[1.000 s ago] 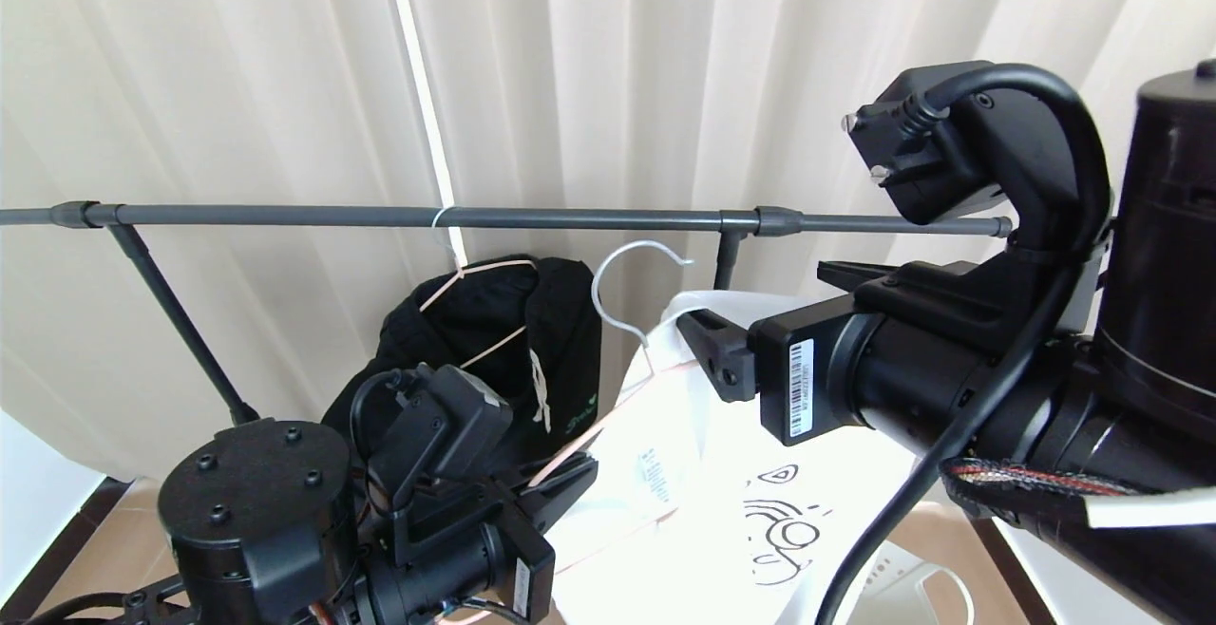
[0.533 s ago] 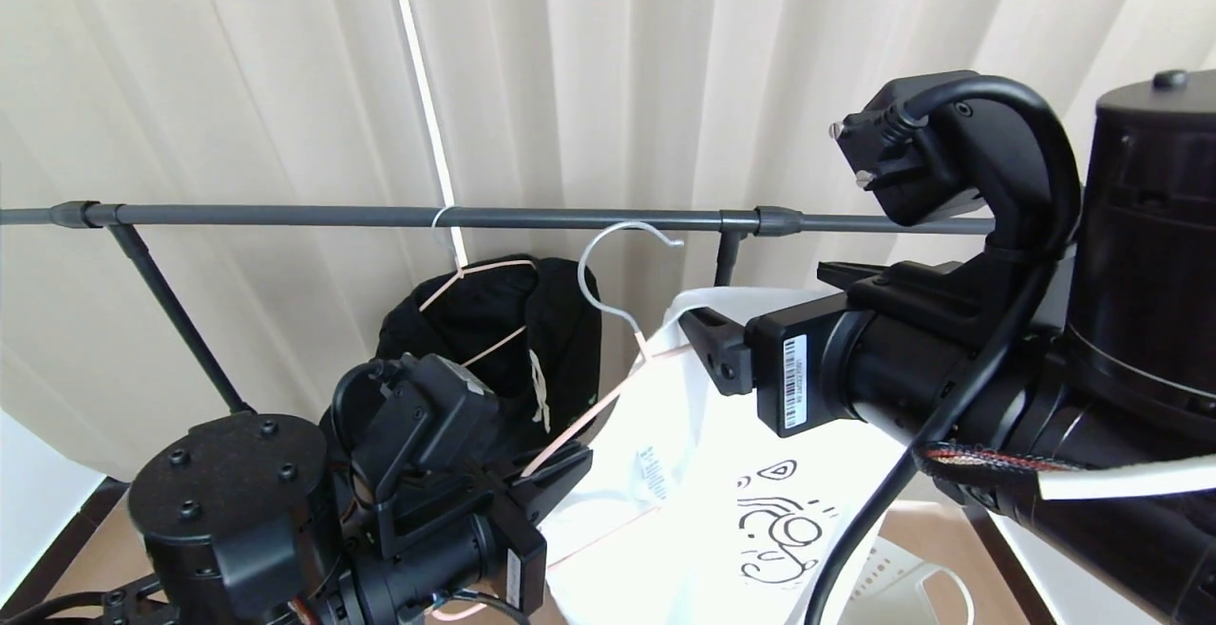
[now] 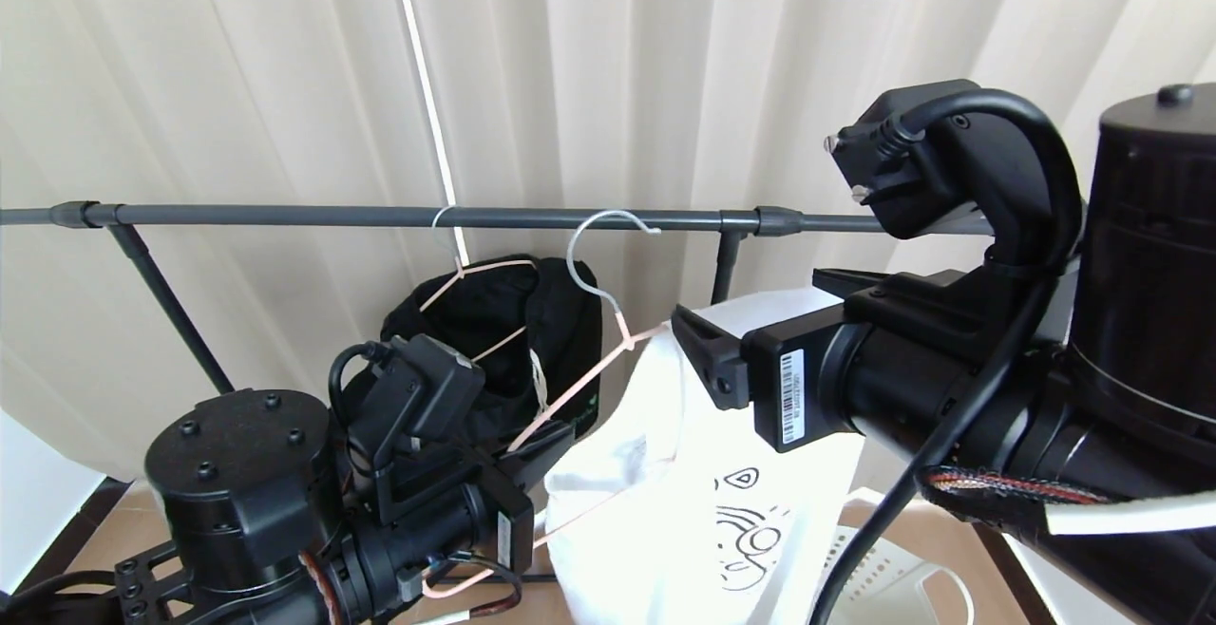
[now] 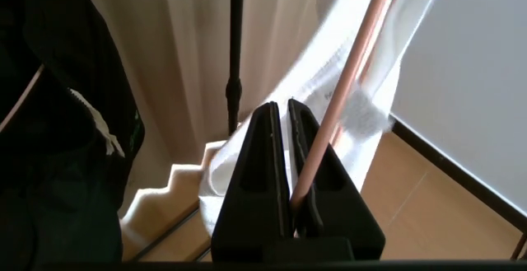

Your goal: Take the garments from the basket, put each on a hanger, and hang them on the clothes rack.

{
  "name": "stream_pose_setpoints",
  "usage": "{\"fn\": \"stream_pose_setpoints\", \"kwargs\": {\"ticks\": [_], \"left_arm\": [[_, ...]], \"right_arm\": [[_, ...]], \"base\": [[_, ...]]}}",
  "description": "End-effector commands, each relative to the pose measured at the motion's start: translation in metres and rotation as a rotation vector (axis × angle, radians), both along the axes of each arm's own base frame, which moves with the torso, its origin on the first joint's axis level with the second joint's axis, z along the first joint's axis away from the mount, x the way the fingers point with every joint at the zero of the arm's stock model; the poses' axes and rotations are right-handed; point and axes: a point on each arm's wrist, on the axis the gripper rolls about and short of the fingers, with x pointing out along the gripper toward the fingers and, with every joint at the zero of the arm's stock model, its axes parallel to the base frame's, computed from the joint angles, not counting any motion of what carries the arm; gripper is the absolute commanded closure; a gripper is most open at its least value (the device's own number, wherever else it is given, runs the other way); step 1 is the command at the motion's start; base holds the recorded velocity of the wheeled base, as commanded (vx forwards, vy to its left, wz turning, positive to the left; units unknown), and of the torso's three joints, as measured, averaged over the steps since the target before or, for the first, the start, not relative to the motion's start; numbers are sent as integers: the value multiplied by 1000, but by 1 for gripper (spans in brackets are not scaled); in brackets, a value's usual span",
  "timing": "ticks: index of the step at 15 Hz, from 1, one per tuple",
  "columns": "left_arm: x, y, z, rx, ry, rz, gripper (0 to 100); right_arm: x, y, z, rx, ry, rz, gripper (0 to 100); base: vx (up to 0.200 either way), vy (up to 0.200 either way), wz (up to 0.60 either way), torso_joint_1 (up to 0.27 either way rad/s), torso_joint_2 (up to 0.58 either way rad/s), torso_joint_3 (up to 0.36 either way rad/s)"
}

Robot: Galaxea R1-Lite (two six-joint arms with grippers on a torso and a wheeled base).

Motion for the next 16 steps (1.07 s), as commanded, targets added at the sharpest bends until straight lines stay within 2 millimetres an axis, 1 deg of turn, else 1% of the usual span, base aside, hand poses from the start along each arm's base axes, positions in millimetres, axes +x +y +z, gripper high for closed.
{"fn": "stream_pose_setpoints", "kwargs": {"ticks": [1, 4, 5, 6, 7, 8, 9, 10, 11, 12, 13, 15, 16], "left_arm": [[2, 2, 2, -10, -10, 10, 100], [4, 5, 1, -16, -18, 21, 100], [6, 10, -1, -15, -8, 8, 100], [6, 13, -3, -16, -2, -7, 100], [7, 19, -4, -32, -9, -50, 100], [8, 21, -4, -48, -25, -67, 100], [9, 23, -7, -55, -32, -73, 100], [9, 25, -11, -61, -40, -81, 100], [11, 27, -15, -64, -47, -86, 100], [12, 27, -16, -64, -58, -93, 100], [16, 30, -20, -25, -87, -103, 100], [17, 31, -26, 23, -102, -134, 100], [17, 31, -26, 24, -104, -140, 100]], "right_arm": [[-1, -1, 0, -3, 1, 1, 0], [-3, -6, 2, 4, 0, 8, 0], [-4, -16, 1, -15, 4, 35, 0], [-4, -20, 1, -22, 5, 47, 0], [-6, -39, 5, -43, -3, 115, 0], [-5, -53, 6, -57, -8, 174, 0], [-2, -67, 4, -88, -5, 208, 0], [-1, -85, 6, -126, -34, 240, 0], [-3, -97, 9, -181, -61, 296, 0], [-2, -106, 11, -226, -68, 340, 0], [0, -119, 15, -300, -77, 406, 0], [3, -135, 20, -417, -70, 483, 0], [4, -139, 21, -440, -65, 503, 0]], "base": [[0, 0, 0, 0, 0, 0], [0, 0, 0, 0, 0, 0], [0, 0, 0, 0, 0, 0], [0, 0, 0, 0, 0, 0], [0, 0, 0, 0, 0, 0], [0, 0, 0, 0, 0, 0], [0, 0, 0, 0, 0, 0], [0, 0, 0, 0, 0, 0], [0, 0, 0, 0, 0, 0], [0, 0, 0, 0, 0, 0], [0, 0, 0, 0, 0, 0], [0, 0, 0, 0, 0, 0], [0, 0, 0, 0, 0, 0]]}}
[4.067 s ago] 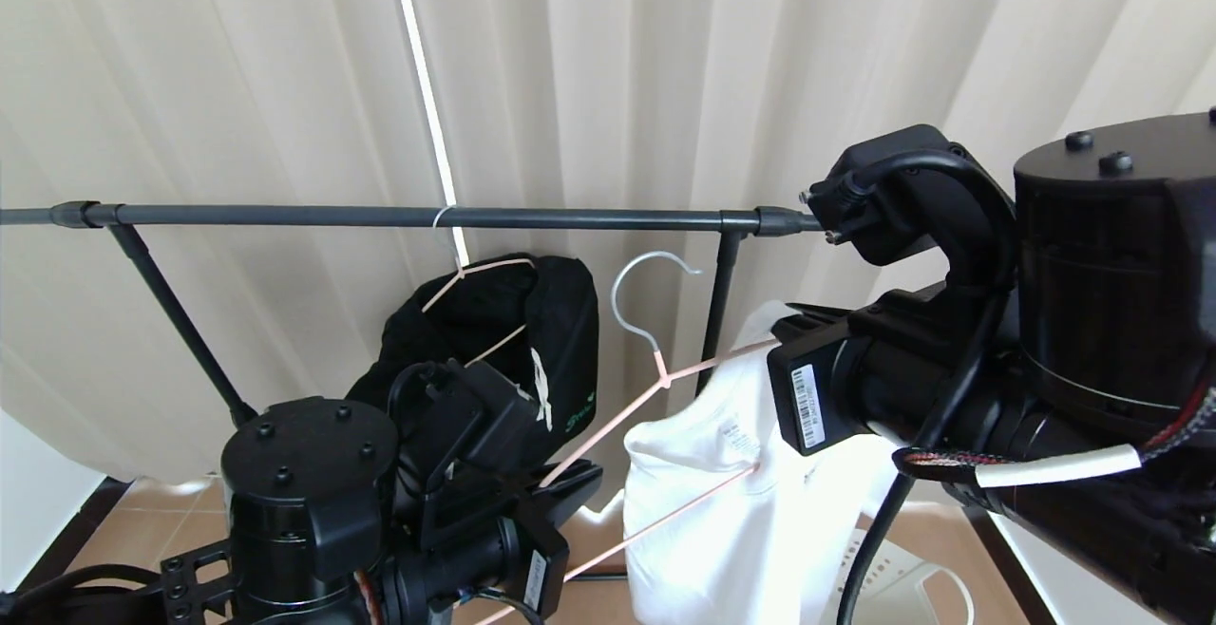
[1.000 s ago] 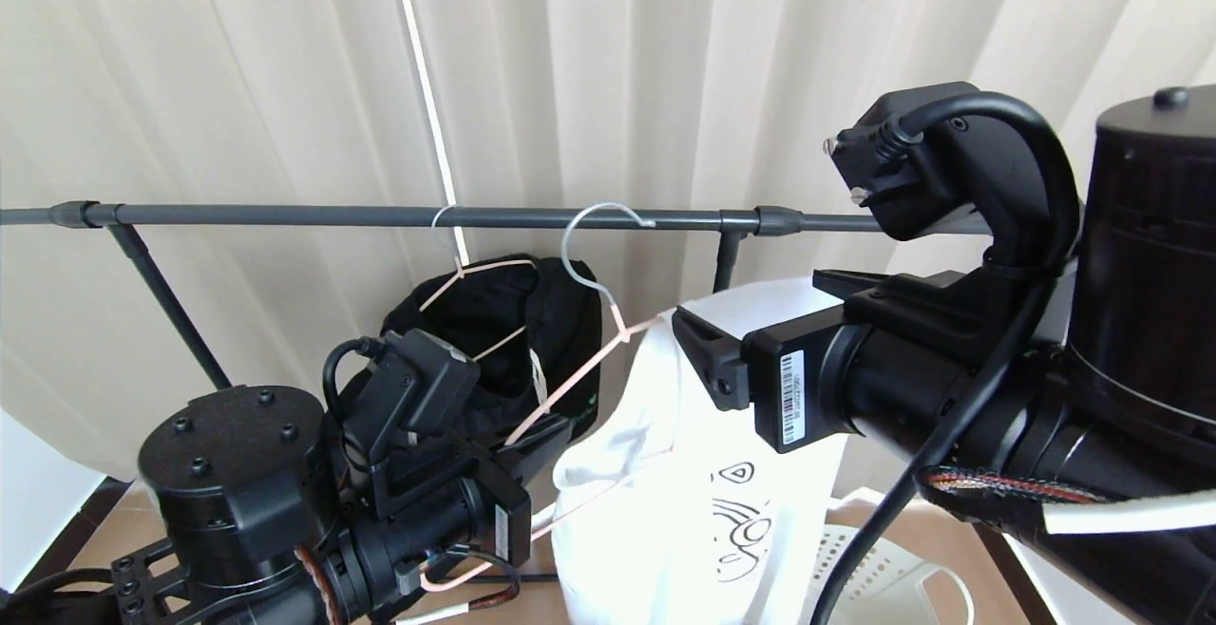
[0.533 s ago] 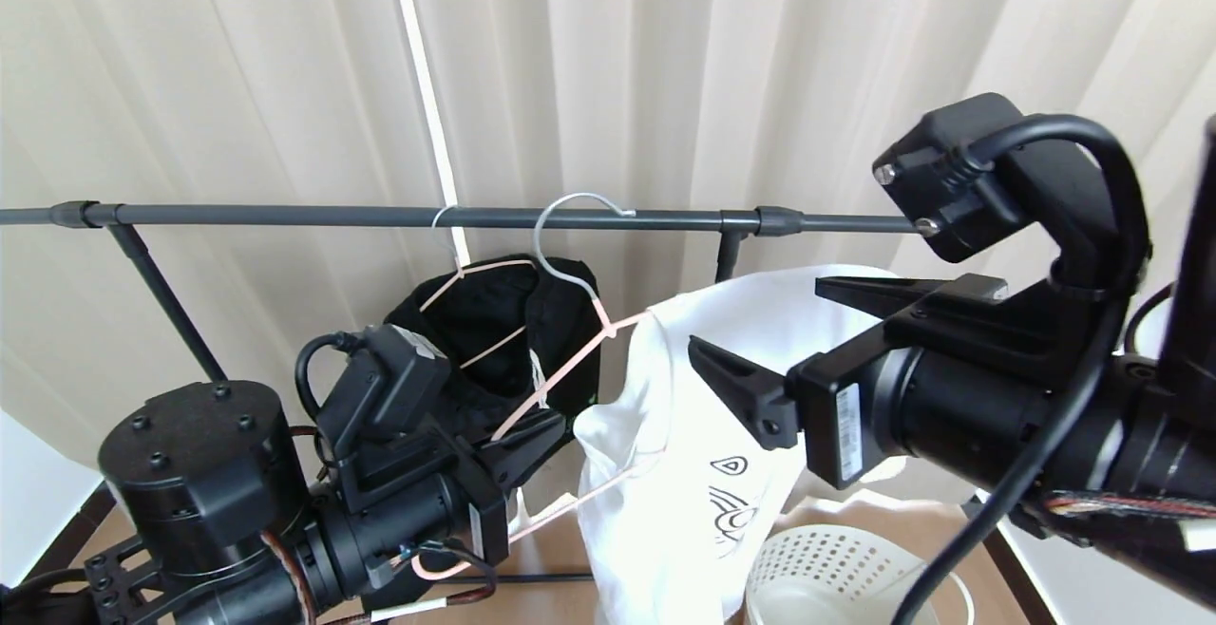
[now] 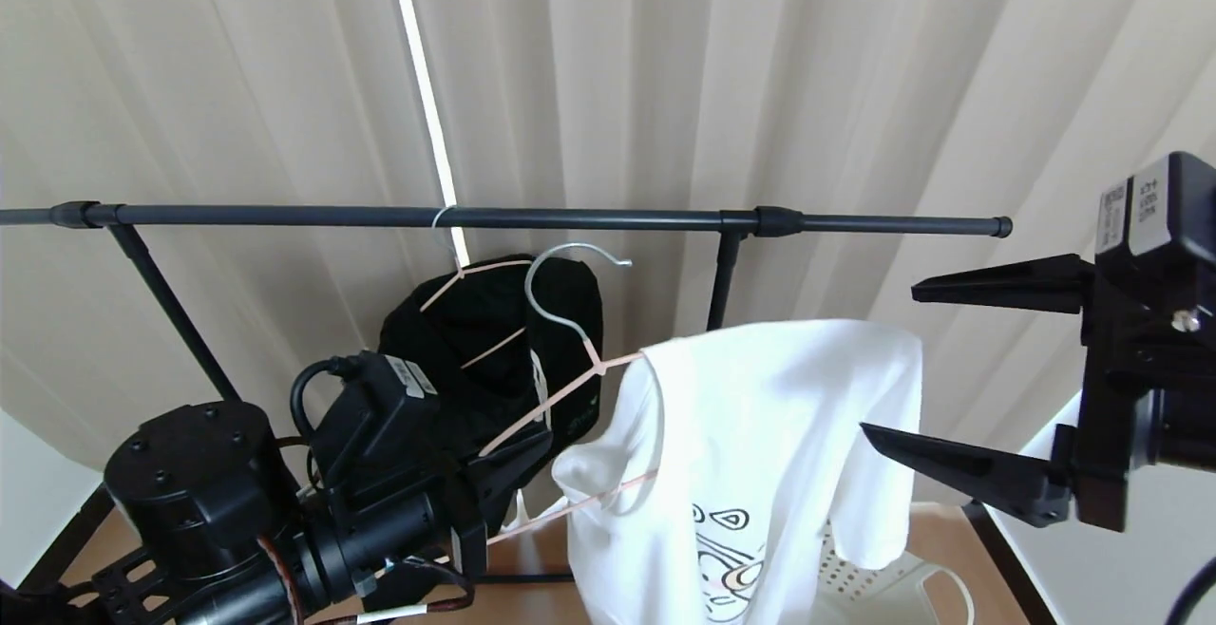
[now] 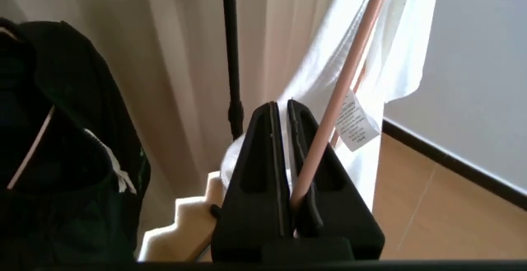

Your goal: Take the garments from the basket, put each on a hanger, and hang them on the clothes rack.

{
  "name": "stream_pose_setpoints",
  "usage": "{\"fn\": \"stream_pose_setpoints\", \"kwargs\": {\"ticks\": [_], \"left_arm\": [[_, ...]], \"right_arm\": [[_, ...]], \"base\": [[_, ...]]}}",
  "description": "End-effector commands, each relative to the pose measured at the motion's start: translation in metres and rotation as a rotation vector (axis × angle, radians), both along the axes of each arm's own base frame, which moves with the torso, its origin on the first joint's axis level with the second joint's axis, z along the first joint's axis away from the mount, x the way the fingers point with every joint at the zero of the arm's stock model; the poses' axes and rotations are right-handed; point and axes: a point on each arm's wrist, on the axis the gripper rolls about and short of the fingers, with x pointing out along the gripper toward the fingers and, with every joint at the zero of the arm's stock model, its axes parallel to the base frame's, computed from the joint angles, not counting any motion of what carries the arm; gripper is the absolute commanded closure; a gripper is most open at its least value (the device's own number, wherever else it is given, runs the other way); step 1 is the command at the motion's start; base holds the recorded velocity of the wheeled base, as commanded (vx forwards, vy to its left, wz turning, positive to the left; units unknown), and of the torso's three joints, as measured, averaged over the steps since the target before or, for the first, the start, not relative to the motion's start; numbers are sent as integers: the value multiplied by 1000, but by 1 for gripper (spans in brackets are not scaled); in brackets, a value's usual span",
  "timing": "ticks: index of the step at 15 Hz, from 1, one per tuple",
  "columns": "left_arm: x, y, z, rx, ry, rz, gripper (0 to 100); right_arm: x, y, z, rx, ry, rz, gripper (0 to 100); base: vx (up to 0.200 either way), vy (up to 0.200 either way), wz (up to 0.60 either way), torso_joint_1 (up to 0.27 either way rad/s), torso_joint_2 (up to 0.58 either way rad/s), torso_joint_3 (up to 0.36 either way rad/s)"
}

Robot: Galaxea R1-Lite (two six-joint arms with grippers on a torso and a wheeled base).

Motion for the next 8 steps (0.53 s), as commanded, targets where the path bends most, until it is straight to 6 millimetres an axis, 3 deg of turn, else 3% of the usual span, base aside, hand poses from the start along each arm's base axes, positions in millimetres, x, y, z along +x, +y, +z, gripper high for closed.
{"fn": "stream_pose_setpoints", "kwargs": {"ticks": [1, 4, 8], "left_arm": [[2, 0, -5, 13, 14, -8, 100], [-2, 1, -7, 28, -7, -57, 100], [-9, 3, -10, 57, -47, -124, 100]], "right_arm": [[-1, -20, 18, -30, -31, 30, 0], [3, -21, 30, -120, 58, 129, 0], [33, -2, 36, -210, 249, 269, 0]], "base": [[0, 0, 0, 0, 0, 0], [0, 0, 0, 0, 0, 0], [0, 0, 0, 0, 0, 0]]}}
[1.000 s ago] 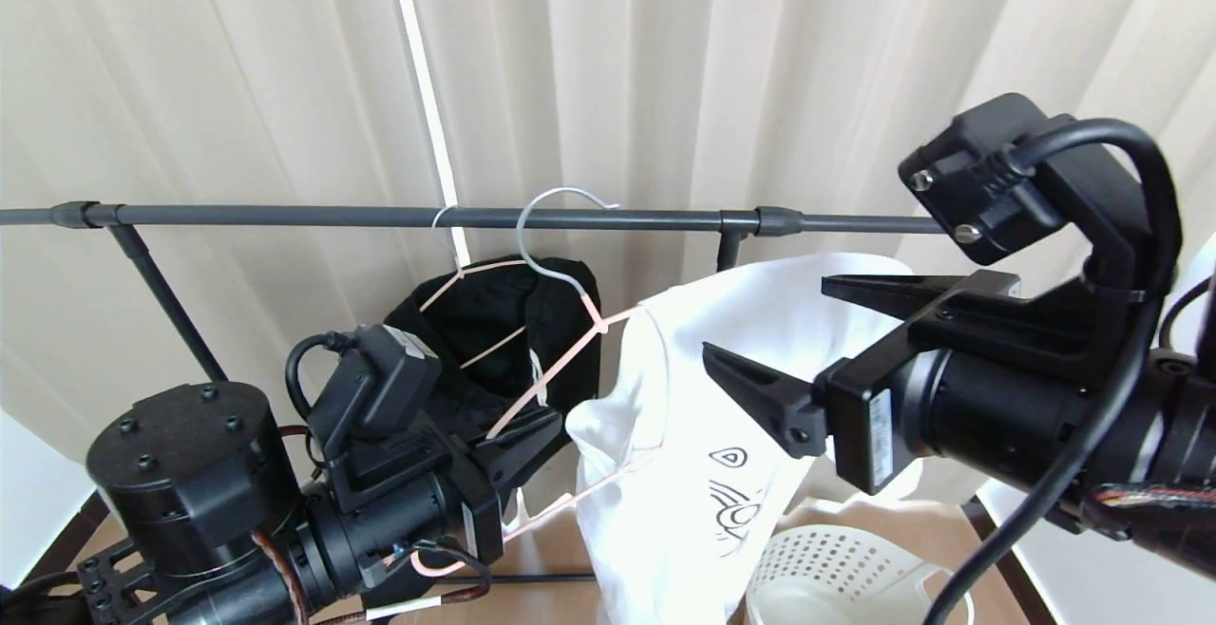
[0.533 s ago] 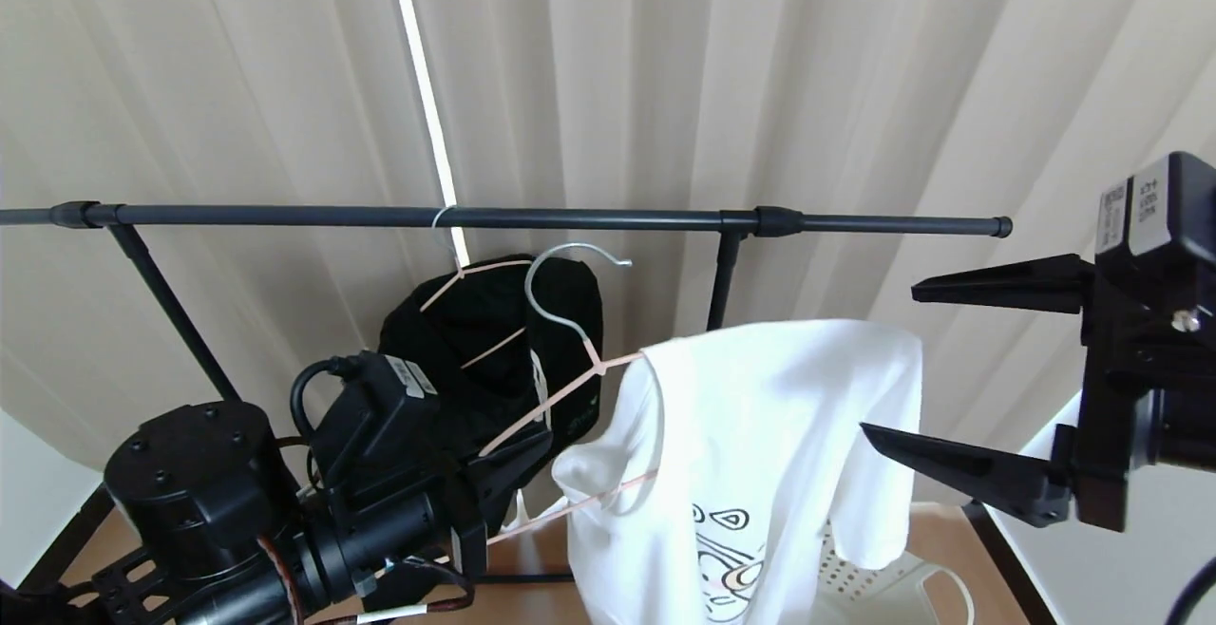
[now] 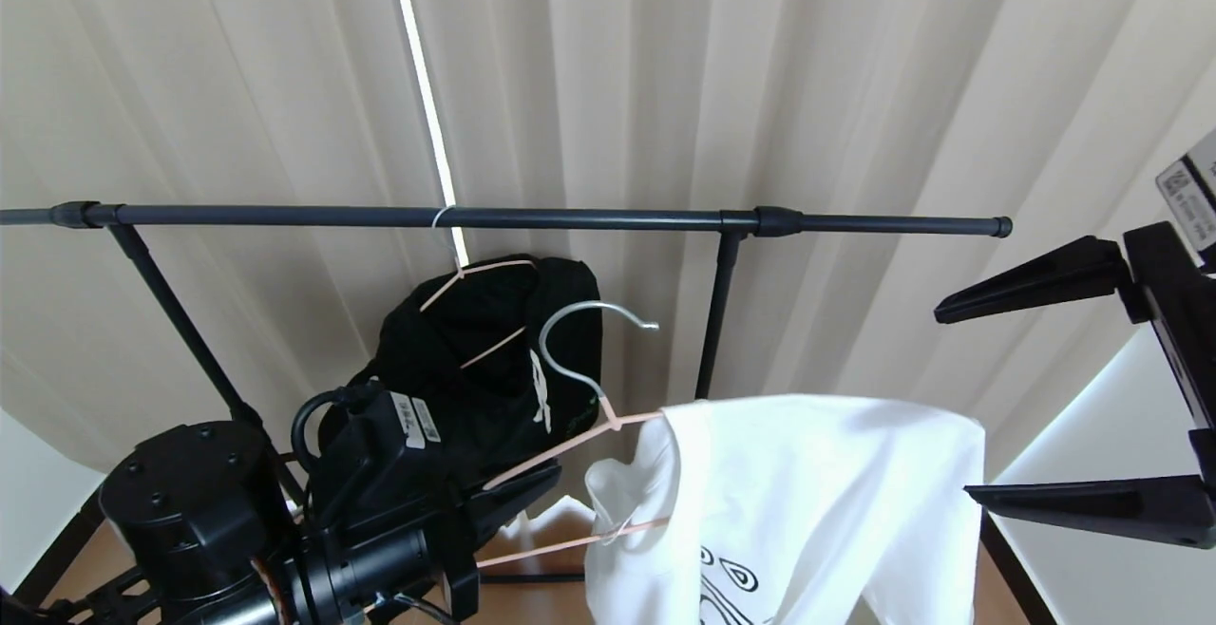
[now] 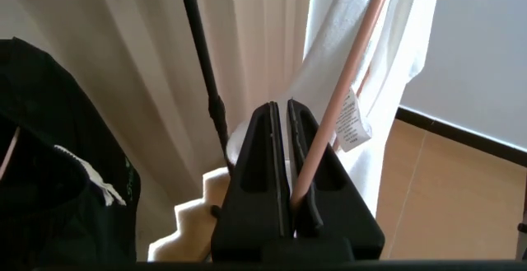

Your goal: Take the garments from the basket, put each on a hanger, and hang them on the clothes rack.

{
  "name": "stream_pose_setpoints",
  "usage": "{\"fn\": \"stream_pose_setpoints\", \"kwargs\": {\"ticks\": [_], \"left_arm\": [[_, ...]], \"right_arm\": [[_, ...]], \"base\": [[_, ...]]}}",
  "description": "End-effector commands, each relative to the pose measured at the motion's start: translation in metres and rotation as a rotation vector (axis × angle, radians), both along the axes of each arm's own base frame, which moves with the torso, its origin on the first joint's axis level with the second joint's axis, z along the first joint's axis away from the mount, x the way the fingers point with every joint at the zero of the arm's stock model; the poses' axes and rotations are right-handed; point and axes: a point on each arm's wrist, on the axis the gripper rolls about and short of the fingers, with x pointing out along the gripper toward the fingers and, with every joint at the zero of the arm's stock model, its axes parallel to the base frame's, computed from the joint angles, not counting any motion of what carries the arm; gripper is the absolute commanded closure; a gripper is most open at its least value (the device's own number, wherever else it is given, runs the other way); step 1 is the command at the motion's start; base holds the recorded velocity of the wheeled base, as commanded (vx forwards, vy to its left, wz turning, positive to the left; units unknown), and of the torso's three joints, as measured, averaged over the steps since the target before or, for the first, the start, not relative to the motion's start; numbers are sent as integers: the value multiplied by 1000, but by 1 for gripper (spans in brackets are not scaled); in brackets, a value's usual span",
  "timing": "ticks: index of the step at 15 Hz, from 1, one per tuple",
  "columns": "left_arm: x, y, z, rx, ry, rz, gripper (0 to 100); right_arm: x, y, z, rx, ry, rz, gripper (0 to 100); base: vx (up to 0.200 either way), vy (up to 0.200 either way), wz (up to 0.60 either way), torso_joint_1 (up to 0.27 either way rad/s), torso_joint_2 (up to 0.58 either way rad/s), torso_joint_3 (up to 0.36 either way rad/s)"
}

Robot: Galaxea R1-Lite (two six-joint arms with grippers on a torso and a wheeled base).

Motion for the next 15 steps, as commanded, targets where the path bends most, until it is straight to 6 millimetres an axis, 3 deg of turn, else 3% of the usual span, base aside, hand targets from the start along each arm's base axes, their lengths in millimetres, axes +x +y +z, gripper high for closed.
{"fn": "stream_pose_setpoints", "kwargs": {"ticks": [1, 8, 15], "left_arm": [[-1, 0, -1, 6, 0, -4, 100], [-7, -8, 0, 6, -13, -48, 100], [-9, -11, 1, 6, -15, -60, 100]], "right_arm": [[27, 17, -3, -39, 95, 42, 0], [49, 48, -37, -63, 284, 155, 0], [67, 62, -49, -62, 275, 161, 0]], "base": [[0, 0, 0, 0, 0, 0], [0, 0, 0, 0, 0, 0], [0, 0, 0, 0, 0, 0]]}}
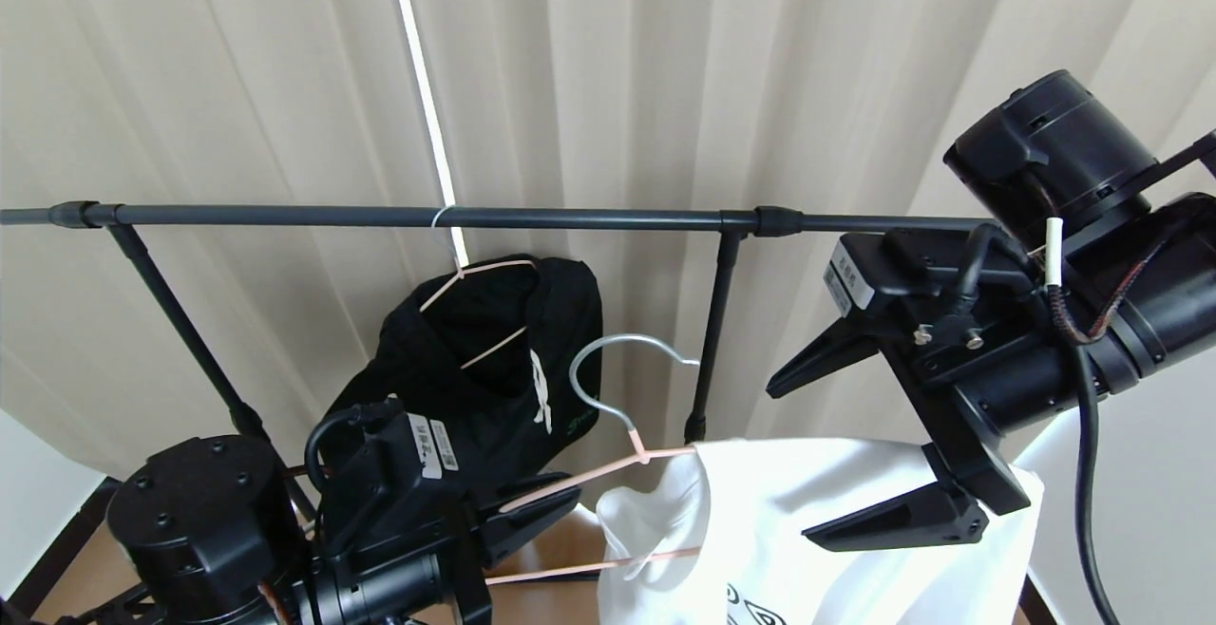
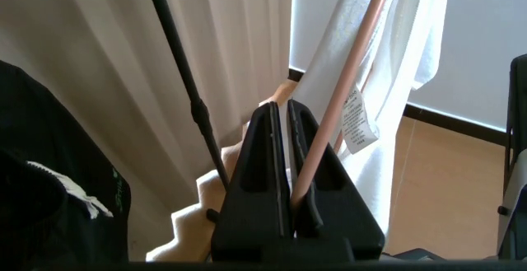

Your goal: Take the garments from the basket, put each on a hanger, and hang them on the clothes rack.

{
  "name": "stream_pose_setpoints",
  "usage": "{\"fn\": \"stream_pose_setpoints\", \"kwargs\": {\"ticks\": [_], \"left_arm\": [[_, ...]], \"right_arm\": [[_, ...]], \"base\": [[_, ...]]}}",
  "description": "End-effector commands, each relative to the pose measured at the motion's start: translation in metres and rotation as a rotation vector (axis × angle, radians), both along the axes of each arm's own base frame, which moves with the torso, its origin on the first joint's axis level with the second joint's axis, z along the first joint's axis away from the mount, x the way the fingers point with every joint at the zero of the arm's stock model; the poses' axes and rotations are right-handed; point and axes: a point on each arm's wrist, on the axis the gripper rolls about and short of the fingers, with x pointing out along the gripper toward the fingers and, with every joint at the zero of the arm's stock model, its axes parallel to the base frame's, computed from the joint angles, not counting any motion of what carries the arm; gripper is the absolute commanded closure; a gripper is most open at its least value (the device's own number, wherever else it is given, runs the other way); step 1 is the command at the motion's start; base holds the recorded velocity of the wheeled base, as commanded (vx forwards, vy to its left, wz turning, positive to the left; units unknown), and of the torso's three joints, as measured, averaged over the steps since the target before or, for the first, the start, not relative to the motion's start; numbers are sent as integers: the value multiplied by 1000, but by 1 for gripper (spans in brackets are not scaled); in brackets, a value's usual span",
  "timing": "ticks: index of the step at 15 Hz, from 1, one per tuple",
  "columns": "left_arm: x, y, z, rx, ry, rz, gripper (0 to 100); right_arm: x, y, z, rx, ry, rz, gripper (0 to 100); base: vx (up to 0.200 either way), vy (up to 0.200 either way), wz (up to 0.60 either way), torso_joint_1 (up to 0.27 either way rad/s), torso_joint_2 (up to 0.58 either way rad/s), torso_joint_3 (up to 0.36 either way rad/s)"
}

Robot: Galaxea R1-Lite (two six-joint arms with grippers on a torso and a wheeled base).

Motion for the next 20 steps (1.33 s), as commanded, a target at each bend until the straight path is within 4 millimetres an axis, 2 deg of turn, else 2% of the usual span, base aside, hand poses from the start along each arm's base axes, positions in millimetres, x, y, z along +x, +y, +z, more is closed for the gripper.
{"fn": "stream_pose_setpoints", "kwargs": {"ticks": [1, 12, 13, 20], "left_arm": [[0, -1, 1, -2, -3, -4, 100], [1, -2, 5, -26, -29, -3, 100], [1, -2, 5, -25, -28, -3, 100], [0, -1, 6, -37, -41, -3, 100]], "right_arm": [[3, 3, -2, -4, 6, 2, 0], [4, 3, -3, -15, -13, -8, 0], [4, 3, -3, -15, -12, -8, 100], [3, 2, -3, -16, -13, -9, 100]], "base": [[0, 0, 0, 0, 0, 0], [0, 0, 0, 0, 0, 0], [0, 0, 0, 0, 0, 0], [0, 0, 0, 0, 0, 0]]}}
